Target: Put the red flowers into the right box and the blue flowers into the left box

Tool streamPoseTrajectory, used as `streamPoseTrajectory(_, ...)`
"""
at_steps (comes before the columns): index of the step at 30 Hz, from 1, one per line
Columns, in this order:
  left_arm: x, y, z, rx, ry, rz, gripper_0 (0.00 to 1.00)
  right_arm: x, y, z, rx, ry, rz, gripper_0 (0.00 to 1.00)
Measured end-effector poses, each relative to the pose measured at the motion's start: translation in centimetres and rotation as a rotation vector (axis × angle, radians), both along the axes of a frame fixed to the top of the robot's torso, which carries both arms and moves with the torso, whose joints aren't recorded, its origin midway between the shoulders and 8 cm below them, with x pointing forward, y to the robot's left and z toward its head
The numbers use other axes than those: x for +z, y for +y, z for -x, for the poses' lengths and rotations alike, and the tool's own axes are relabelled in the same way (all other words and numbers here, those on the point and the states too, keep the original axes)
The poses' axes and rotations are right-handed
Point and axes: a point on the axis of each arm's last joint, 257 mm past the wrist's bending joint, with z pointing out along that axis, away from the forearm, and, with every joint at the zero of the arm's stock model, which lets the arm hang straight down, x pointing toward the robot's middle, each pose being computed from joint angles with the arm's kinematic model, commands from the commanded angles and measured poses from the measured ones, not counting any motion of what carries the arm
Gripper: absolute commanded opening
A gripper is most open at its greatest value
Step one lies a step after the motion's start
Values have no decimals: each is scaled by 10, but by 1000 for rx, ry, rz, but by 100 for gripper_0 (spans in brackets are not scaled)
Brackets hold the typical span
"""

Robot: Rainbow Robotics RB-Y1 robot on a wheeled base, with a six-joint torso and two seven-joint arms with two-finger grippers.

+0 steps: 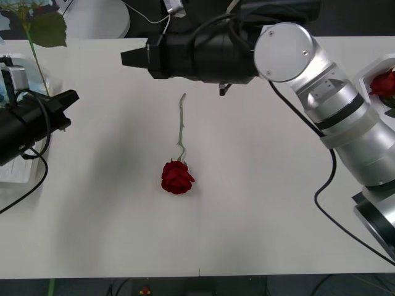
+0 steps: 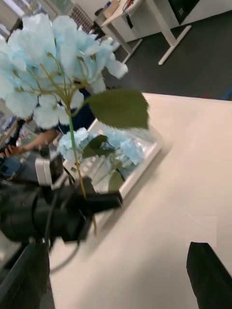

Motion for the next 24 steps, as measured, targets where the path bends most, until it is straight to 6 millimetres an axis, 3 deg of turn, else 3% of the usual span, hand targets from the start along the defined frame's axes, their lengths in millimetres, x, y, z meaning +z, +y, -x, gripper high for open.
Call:
streamPoseTrajectory(6,-7,60,-30,164,60,-147,0,-19,-58,0,90,-135,175,82)
streamPoseTrajectory(12,-12,107,-42,343,266,-18,0,-29,-113,10,196,-229,311,82)
streamPoseTrajectory(18,-28,160,-29,461,381,-118,0,-28,-153,23,298,-345,401,82)
streamPoseTrajectory(24,-51,229,6,602,517,-296,0,-31,-179,33,409,-500,488,82)
